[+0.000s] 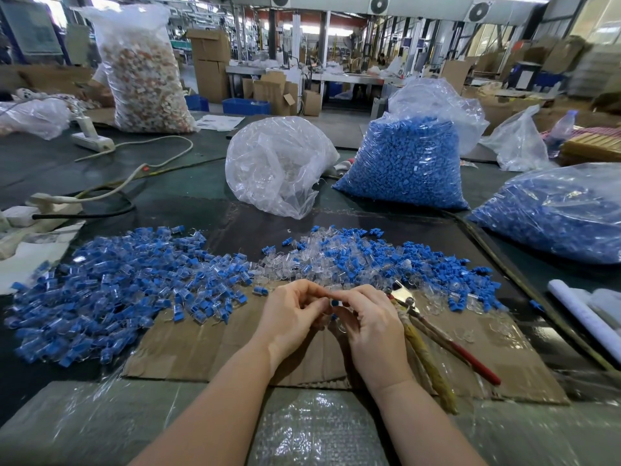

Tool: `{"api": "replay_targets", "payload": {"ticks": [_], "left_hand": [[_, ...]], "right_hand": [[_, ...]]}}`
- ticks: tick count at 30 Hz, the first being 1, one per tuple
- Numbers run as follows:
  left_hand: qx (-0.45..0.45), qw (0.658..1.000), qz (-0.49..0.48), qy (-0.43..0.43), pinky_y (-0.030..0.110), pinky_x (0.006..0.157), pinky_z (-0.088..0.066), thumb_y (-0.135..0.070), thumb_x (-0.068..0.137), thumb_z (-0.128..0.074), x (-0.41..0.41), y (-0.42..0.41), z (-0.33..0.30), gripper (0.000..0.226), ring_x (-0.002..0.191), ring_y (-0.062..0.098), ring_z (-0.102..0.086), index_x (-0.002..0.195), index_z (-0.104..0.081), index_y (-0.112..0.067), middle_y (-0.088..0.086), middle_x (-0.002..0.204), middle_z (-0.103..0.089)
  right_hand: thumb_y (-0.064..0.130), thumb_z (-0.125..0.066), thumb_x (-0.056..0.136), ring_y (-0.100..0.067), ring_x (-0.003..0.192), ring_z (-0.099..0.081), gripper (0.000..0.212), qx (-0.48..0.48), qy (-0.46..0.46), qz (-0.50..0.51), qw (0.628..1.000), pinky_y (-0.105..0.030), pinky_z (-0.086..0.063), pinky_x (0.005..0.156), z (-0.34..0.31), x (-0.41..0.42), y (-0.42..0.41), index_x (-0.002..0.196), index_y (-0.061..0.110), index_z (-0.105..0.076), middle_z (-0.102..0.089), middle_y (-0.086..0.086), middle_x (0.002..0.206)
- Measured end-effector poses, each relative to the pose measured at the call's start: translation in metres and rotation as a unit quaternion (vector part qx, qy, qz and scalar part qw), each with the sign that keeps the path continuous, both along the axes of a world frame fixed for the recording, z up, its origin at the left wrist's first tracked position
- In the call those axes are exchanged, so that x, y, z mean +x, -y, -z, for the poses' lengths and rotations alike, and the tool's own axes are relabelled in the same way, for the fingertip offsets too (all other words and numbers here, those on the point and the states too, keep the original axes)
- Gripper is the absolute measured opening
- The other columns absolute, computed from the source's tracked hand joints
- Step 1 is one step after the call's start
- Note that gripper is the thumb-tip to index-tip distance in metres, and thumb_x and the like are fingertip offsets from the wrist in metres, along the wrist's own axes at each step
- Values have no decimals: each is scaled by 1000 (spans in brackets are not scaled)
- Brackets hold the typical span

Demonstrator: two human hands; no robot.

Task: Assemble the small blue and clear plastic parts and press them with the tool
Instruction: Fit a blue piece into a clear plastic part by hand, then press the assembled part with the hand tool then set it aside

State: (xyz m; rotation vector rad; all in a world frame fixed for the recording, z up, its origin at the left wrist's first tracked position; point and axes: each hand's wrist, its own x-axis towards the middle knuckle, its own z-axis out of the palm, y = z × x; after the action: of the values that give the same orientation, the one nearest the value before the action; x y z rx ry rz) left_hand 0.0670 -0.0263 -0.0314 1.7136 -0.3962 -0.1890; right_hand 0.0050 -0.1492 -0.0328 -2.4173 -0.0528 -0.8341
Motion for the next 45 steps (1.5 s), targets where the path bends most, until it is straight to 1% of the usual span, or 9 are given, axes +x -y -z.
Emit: {"api": "replay_targets", "payload": {"ticks": [15, 21, 24, 26, 30, 36, 40, 43, 45], "left_hand": [[14, 1000, -7, 7, 12, 56, -47, 0, 82, -66, 0, 1, -4, 10, 58, 2, -62, 83, -66, -10, 5, 71, -67], [12, 1000, -20, -2, 16, 59, -51, -4, 82, -67, 0, 2, -6, 5, 65, 9, -64, 86, -65, -7, 11, 77, -69], [9, 1000, -27, -13, 18, 58, -52, -4, 83, -67, 2, 2, -5, 4, 61, 8, -64, 84, -65, -7, 9, 72, -68], [5, 999, -29, -26, 14, 53, -48, -3, 83, -67, 3, 3, -5, 4, 55, 4, -62, 84, -65, -6, 6, 68, -67], [-18, 998, -31, -56, 15, 49, -47, -2, 83, -66, 5, 4, -6, 3, 51, 7, -62, 85, -64, -2, 7, 65, -68], [-76, 988, -62, -122, 19, 47, -49, 0, 85, -63, 6, 8, -10, 2, 51, 10, -62, 84, -62, -2, 8, 63, -66], [-87, 985, -76, -132, 17, 44, -48, -2, 85, -63, 5, 11, -16, 3, 48, 8, -61, 83, -63, -4, 8, 66, -67], [-78, 985, -67, -139, 19, 46, -50, -7, 86, -63, 6, 11, -21, 2, 53, 8, -63, 86, -65, -7, 6, 74, -70], [-91, 983, -63, -146, 16, 47, -48, -8, 86, -63, 7, 12, -24, 3, 54, 6, -63, 88, -65, -8, 6, 76, -70]], "right_hand": [[12, -69, 82, -18, 86, -56, 19, -16, -21, 2, 1000, -38, -48, 80, -3, -1, 0, 101, 16, -72, -62, 2, 91], [32, -63, 87, -14, 105, -51, 33, -41, -50, 105, 992, -29, -35, 92, -18, -10, 10, 117, 19, -63, -58, 5, 109], [51, -50, 89, -12, 117, -44, 48, -98, -150, 206, 962, -29, -31, 96, -25, -20, 25, 129, 24, -49, -50, 5, 124], [67, -40, 85, -17, 120, -43, 59, -152, -275, 268, 911, -38, -34, 99, -28, -28, 36, 128, 27, -42, -45, 2, 130], [76, -40, 79, -23, 122, -42, 72, -144, -429, 275, 848, -47, -33, 101, -29, -37, 51, 129, 24, -39, -42, -1, 135], [52, -50, 87, -19, 114, -44, 39, -130, -377, 261, 879, -39, -38, 98, -37, -38, 49, 113, 23, -47, -48, 1, 122], [45, -48, 90, -14, 95, -50, 29, -116, -333, 200, 914, -23, -38, 76, -46, -35, 47, 105, 21, -44, -50, 2, 106], [38, -48, 91, -9, 72, -50, 18, -25, -336, 119, 934, -23, -39, 60, -57, -30, 38, 90, 21, -48, -54, 5, 85], [33, -52, 89, -13, 67, -50, 18, 55, -349, 57, 934, -30, -41, 61, -64, -27, 32, 82, 16, -52, -57, 0, 80]]}}
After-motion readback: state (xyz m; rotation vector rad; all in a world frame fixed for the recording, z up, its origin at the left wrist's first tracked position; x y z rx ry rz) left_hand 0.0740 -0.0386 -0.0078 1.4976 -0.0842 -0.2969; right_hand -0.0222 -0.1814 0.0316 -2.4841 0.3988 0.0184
